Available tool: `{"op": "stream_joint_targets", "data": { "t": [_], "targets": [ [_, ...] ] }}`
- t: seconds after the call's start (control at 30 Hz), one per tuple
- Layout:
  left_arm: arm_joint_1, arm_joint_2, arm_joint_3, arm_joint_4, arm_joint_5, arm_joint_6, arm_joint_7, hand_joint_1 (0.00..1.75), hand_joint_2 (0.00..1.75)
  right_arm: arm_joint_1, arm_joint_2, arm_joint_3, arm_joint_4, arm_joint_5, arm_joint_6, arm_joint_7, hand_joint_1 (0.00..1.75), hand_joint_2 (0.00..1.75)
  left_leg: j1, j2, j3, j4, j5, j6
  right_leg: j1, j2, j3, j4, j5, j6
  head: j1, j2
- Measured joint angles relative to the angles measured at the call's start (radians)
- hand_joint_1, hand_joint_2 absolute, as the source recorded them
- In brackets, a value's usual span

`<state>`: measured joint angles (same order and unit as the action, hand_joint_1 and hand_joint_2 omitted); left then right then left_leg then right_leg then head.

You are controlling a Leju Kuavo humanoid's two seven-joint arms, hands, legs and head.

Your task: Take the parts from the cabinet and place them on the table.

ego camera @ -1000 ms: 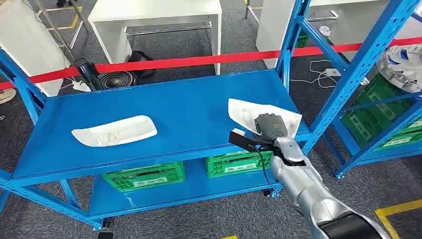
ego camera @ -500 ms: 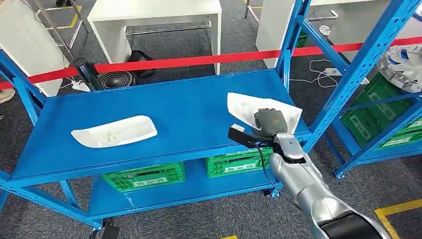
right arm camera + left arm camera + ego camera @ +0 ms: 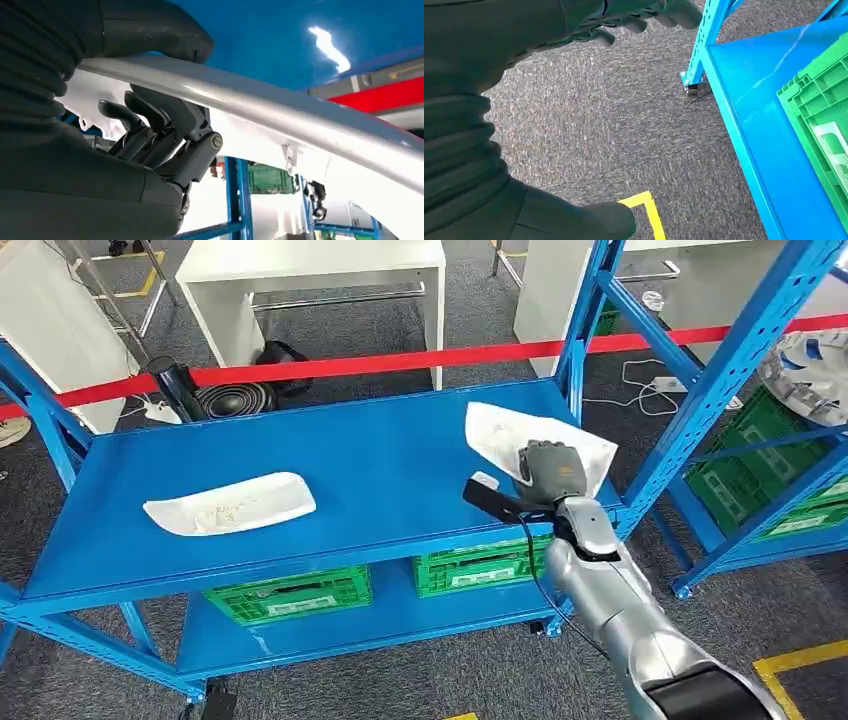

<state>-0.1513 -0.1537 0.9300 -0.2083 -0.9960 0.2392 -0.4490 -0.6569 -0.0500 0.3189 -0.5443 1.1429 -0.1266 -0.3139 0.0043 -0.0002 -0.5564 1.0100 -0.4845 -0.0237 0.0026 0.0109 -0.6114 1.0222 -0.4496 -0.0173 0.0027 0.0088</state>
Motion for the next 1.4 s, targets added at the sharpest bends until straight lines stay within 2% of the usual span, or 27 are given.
{"op": "stream_joint_targets", "data": {
  "t": [0.23,0.4,0.43,0.47,0.5,0.53,0.57,0.67,0.7,0.73,0.77,0.8,0.83,0.87,0.9,0.93,1.0,1.03,1.07,1.1,1.17,1.2,1.23,1.27,1.33,1.37,1.4],
  "targets": [
    [-0.006,-0.003,0.0,0.0,0.011,0.0,0.016,0.0,1.75,-0.042,0.0,-0.047,-0.042,-0.037,0.009,-0.024,1.75,1.75,0.0,0.0,0.0,0.0,0.0,0.0,0.0,0.0,0.0,0.0,0.0,0.0,0.0,0.0],
    [-0.008,-0.007,0.0,0.0,0.018,0.031,0.052,0.0,1.75,-0.058,0.0,-0.064,-0.071,-0.041,-0.003,-0.052,1.75,1.75,0.0,0.0,0.0,0.0,0.0,0.0,0.0,0.0,0.0,0.0,0.0,0.0,0.0,0.0],
    [-0.009,-0.007,0.0,0.0,0.018,0.046,0.071,0.0,1.75,-0.067,0.0,-0.065,-0.08,-0.041,-0.005,-0.053,1.75,1.75,-0.004,0.0,-0.004,0.007,-0.005,0.007,-0.007,0.0,0.002,-0.008,0.004,0.006,0.0,0.0],
    [-0.01,-0.007,0.001,0.0,0.022,0.056,0.087,0.0,1.75,-0.078,0.003,-0.065,-0.087,-0.041,-0.006,-0.055,1.75,1.75,-0.007,-0.001,-0.006,0.002,0.001,0.017,-0.007,-0.001,0.003,-0.01,0.008,0.012,0.0,0.0],
    [-0.013,-0.008,0.001,0.0,0.023,0.065,0.102,0.0,1.75,-0.091,0.007,-0.065,-0.098,-0.04,-0.007,-0.056,1.75,1.75,-0.006,0.0,0.006,-0.016,0.01,0.023,-0.003,0.0,0.006,-0.016,0.012,0.016,-0.001,0.0],
    [-0.015,-0.018,0.001,0.0,0.023,0.07,0.116,0.0,1.75,-0.097,0.008,-0.065,-0.111,-0.038,-0.007,-0.056,1.75,1.75,0.01,0.005,0.02,-0.04,0.027,0.021,-0.004,-0.001,0.005,-0.013,0.006,0.015,-0.002,0.0],
    [-0.019,-0.017,0.002,0.0,0.023,0.073,0.127,0.0,1.75,-0.108,0.011,-0.065,-0.118,-0.037,-0.007,-0.059,1.75,1.75,0.01,0.004,0.026,-0.052,0.033,0.025,-0.001,-0.002,-0.009,0.013,-0.015,0.02,0.001,0.0],
    [-0.028,-0.021,0.005,0.0,0.026,0.073,0.139,0.0,1.75,-0.122,0.025,-0.065,-0.129,-0.029,-0.006,-0.061,1.75,1.75,0.015,0.008,0.021,-0.05,0.037,0.025,-0.015,-0.003,-0.108,0.232,-0.117,0.036,0.005,0.0],
    [-0.028,-0.021,0.006,0.0,0.027,0.073,0.139,0.0,1.75,-0.121,0.027,-0.065,-0.132,-0.029,-0.009,-0.064,1.75,1.75,0.019,0.006,0.019,-0.046,0.035,0.023,-0.022,-0.003,-0.13,0.275,-0.122,0.043,0.005,0.0],
    [-0.028,-0.022,0.006,0.001,0.03,0.073,0.139,0.0,1.75,-0.121,0.033,-0.064,-0.138,-0.026,-0.011,-0.066,1.75,1.75,0.024,0.005,0.015,-0.039,0.033,0.018,-0.027,-0.004,-0.127,0.265,-0.107,0.048,0.005,0.0],
    [-0.028,-0.024,0.007,0.0,0.032,0.073,0.14,0.0,1.75,-0.121,0.037,-0.064,-0.148,-0.022,-0.013,-0.065,1.75,1.75,0.03,0.004,0.01,-0.029,0.028,0.009,-0.033,-0.006,-0.102,0.212,-0.071,0.056,0.006,0.0],
    [-0.028,-0.026,0.007,0.0,0.032,0.073,0.14,0.0,1.75,-0.122,0.045,-0.063,-0.163,-0.019,-0.015,-0.061,1.75,1.75,0.038,0.002,0.004,-0.014,0.02,-0.003,-0.041,-0.008,-0.06,0.128,-0.026,0.064,0.006,0.0],
    [-0.029,-0.027,0.007,0.0,0.032,0.073,0.14,0.0,1.75,-0.124,0.053,-0.061,-0.179,-0.014,-0.016,-0.055,1.75,1.75,0.044,0.002,-0.002,0.003,0.011,-0.016,-0.05,-0.01,-0.017,0.042,0.006,0.072,0.006,0.0],
    [-0.03,-0.022,0.007,0.0,0.032,0.073,0.141,0.0,1.75,-0.124,0.061,-0.055,-0.192,-0.01,-0.017,-0.049,1.75,1.75,0.043,0.002,-0.012,0.014,0.005,-0.028,-0.043,-0.002,-0.019,0.041,-0.029,0.073,0.008,0.0],
    [-0.034,-0.021,0.007,-0.001,0.032,0.074,0.142,0.0,1.75,-0.127,0.076,-0.045,-0.208,-0.005,-0.016,-0.047,1.75,1.75,0.037,0.002,-0.023,0.033,-0.001,-0.038,-0.041,0.006,-0.022,0.043,-0.019,0.049,0.015,0.0],
    [-0.036,-0.023,0.008,-0.001,0.033,0.076,0.141,0.0,1.75,-0.123,0.08,-0.038,-0.224,-0.001,-0.011,-0.043,1.75,1.75,0.036,0.002,-0.024,0.03,0.002,-0.043,-0.041,0.005,-0.028,0.05,-0.021,0.036,0.005,0.0],
    [-0.036,-0.026,0.008,0.0,0.034,0.077,0.142,0.0,1.75,-0.123,0.093,-0.027,-0.253,0.003,-0.005,-0.035,1.75,1.75,0.039,-0.001,-0.027,0.022,0.011,-0.056,-0.038,0.005,-0.038,0.057,-0.016,0.02,0.002,0.0],
    [-0.036,-0.026,0.008,0.001,0.034,0.077,0.142,0.0,1.75,-0.124,0.1,-0.019,-0.266,0.004,-0.003,-0.034,1.75,1.75,0.043,-0.001,-0.03,0.025,0.007,-0.06,-0.039,0.005,-0.04,0.053,-0.011,0.011,-0.001,0.0],
    [-0.036,-0.026,0.008,0.001,0.035,0.079,0.143,0.0,1.75,-0.124,0.108,-0.013,-0.278,0.005,-0.002,-0.035,1.75,1.75,0.043,0.001,-0.041,0.048,-0.019,-0.059,-0.038,0.004,-0.042,0.052,-0.007,0.003,-0.003,0.0],
    [-0.038,-0.026,0.008,0.001,0.036,0.079,0.143,0.0,1.75,-0.125,0.115,-0.008,-0.289,0.005,-0.002,-0.035,1.75,1.75,0.04,0.001,-0.061,0.105,-0.062,-0.057,-0.037,0.004,-0.044,0.05,-0.003,-0.003,-0.007,0.0],
    [-0.04,-0.026,0.008,0.001,0.039,0.081,0.142,0.0,1.75,-0.125,0.123,0.003,-0.304,0.0,-0.002,-0.044,1.75,1.75,0.033,0.001,-0.125,0.27,-0.147,-0.054,-0.031,0.002,-0.054,0.05,0.004,-0.013,-0.016,0.0],
    [-0.039,-0.026,0.008,0.001,0.039,0.083,0.143,0.0,1.75,-0.122,0.125,0.01,-0.311,-0.007,0.0,-0.053,1.75,1.75,0.03,0.001,-0.144,0.327,-0.167,-0.05,-0.026,0.0,-0.06,0.05,0.009,-0.017,-0.016,0.0],
    [-0.039,-0.025,0.008,0.001,0.039,0.084,0.143,0.0,1.75,-0.12,0.126,0.016,-0.318,-0.012,0.001,-0.057,1.75,1.75,0.027,0.001,-0.142,0.332,-0.161,-0.045,-0.023,0.0,-0.065,0.05,0.014,-0.018,-0.016,0.0],
    [-0.039,-0.025,0.009,0.001,0.039,0.085,0.143,0.0,1.75,-0.119,0.128,0.023,-0.327,-0.02,0.005,-0.064,1.75,1.75,0.023,0.001,-0.116,0.294,-0.139,-0.037,-0.02,0.0,-0.072,0.05,0.021,-0.018,-0.016,0.0],
    [-0.041,-0.025,0.009,0.001,0.039,0.088,0.144,0.0,1.75,-0.12,0.133,0.036,-0.346,-0.035,0.012,-0.079,1.75,1.75,0.014,0.0,-0.018,0.13,-0.074,-0.019,-0.017,0.001,-0.083,0.05,0.033,-0.015,-0.016,0.0],
    [-0.044,-0.024,0.009,0.0,0.039,0.088,0.145,0.0,1.75,-0.121,0.136,0.04,-0.355,-0.042,0.014,-0.086,1.75,1.75,0.009,0.001,0.031,0.045,-0.07,-0.01,-0.018,0.001,-0.084,0.05,0.04,-0.011,-0.016,0.0],
    [-0.045,-0.025,0.009,0.001,0.037,0.089,0.145,0.0,1.75,-0.123,0.138,0.046,-0.362,-0.044,0.022,-0.093,1.75,1.75,0.003,0.003,0.026,0.036,-0.064,-0.013,-0.012,0.001,-0.086,0.048,0.046,-0.003,-0.015,0.0]
  ]
}}
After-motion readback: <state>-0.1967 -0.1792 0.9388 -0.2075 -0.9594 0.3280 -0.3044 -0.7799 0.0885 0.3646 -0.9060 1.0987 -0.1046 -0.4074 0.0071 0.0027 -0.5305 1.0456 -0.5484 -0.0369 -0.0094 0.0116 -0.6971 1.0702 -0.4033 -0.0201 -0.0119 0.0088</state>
